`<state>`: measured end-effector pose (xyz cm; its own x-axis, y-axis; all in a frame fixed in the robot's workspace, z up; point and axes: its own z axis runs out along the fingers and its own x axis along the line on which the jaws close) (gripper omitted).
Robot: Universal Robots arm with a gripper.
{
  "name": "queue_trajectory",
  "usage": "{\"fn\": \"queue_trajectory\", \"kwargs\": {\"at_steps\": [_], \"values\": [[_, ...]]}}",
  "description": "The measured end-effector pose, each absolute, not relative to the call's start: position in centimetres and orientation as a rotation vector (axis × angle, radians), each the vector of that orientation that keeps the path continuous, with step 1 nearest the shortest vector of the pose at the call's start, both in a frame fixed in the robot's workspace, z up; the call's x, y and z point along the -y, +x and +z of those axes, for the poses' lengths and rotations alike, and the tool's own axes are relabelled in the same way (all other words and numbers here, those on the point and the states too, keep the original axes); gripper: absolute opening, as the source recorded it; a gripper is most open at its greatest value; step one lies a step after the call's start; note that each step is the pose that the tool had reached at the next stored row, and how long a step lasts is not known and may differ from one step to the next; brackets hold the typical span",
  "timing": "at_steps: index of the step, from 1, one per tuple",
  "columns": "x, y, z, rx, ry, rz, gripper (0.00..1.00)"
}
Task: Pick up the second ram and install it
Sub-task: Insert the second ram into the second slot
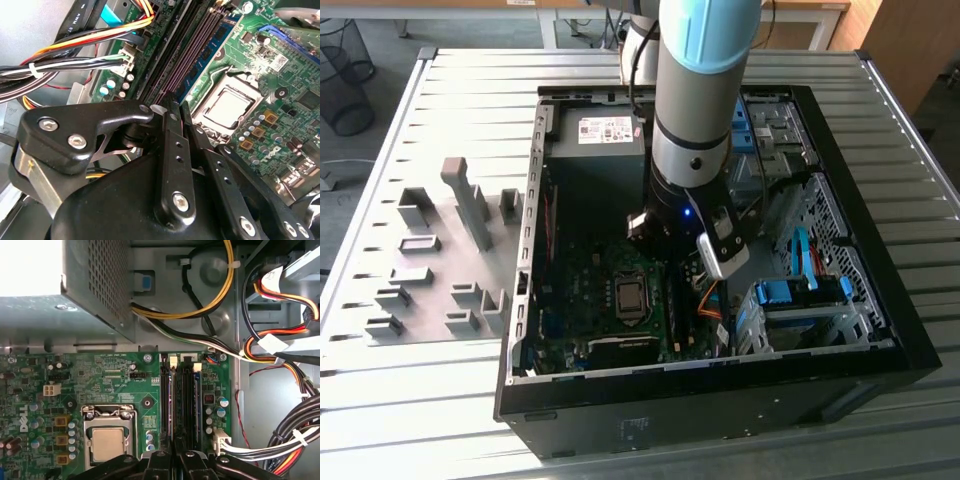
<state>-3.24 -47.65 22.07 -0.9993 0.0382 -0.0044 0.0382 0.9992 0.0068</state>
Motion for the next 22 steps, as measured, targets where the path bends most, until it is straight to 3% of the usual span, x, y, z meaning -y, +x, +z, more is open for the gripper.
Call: {"fn": "queue_trajectory", "kwargs": {"at_steps": [22], "values": [[47.82, -3.00, 21.62, -3.136, 0.085, 0.016, 0.14]]}}
